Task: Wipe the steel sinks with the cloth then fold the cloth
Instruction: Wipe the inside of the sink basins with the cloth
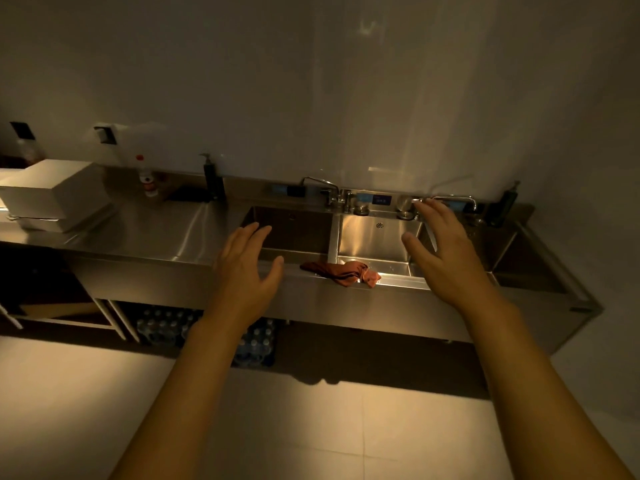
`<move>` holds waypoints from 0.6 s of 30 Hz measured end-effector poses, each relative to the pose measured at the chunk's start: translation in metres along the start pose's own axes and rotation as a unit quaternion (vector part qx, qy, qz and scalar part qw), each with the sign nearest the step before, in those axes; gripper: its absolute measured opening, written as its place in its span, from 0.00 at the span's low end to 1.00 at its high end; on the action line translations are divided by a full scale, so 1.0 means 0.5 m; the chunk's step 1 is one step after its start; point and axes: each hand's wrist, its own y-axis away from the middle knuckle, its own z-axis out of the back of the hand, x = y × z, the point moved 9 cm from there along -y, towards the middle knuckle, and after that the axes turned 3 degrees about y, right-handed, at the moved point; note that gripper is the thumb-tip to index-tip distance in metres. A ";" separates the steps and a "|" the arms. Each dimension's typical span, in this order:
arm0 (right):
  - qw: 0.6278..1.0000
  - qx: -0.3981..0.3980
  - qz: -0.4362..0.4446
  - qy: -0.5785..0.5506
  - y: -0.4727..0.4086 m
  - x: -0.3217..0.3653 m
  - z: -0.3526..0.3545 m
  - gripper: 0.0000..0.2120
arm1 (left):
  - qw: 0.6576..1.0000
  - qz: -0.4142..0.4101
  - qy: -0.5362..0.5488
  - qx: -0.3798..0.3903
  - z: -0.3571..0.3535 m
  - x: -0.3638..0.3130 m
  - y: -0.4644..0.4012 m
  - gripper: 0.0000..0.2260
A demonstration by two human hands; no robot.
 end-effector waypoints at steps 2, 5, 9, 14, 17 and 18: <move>1.000 -0.001 0.000 0.005 -0.026 -0.009 -0.020 0.31 | 1.000 0.001 0.004 0.002 -0.015 0.022 -0.027 0.26; 1.000 -0.001 -0.005 0.005 -0.063 -0.034 -0.046 0.30 | 1.000 0.004 0.000 0.010 -0.051 0.049 -0.065 0.26; 1.000 0.012 -0.023 0.001 -0.116 -0.101 -0.102 0.29 | 0.999 0.015 -0.005 0.033 -0.130 0.088 -0.123 0.25; 0.998 0.038 -0.049 0.008 -0.197 -0.211 -0.192 0.29 | 0.998 0.032 -0.032 0.047 -0.246 0.152 -0.210 0.25; 0.997 0.056 -0.056 0.011 -0.259 -0.289 -0.253 0.30 | 0.995 0.046 -0.059 0.059 -0.325 0.192 -0.277 0.25; 0.996 0.062 -0.059 0.008 -0.284 -0.316 -0.273 0.30 | 0.994 0.050 -0.069 0.066 -0.352 0.203 -0.302 0.25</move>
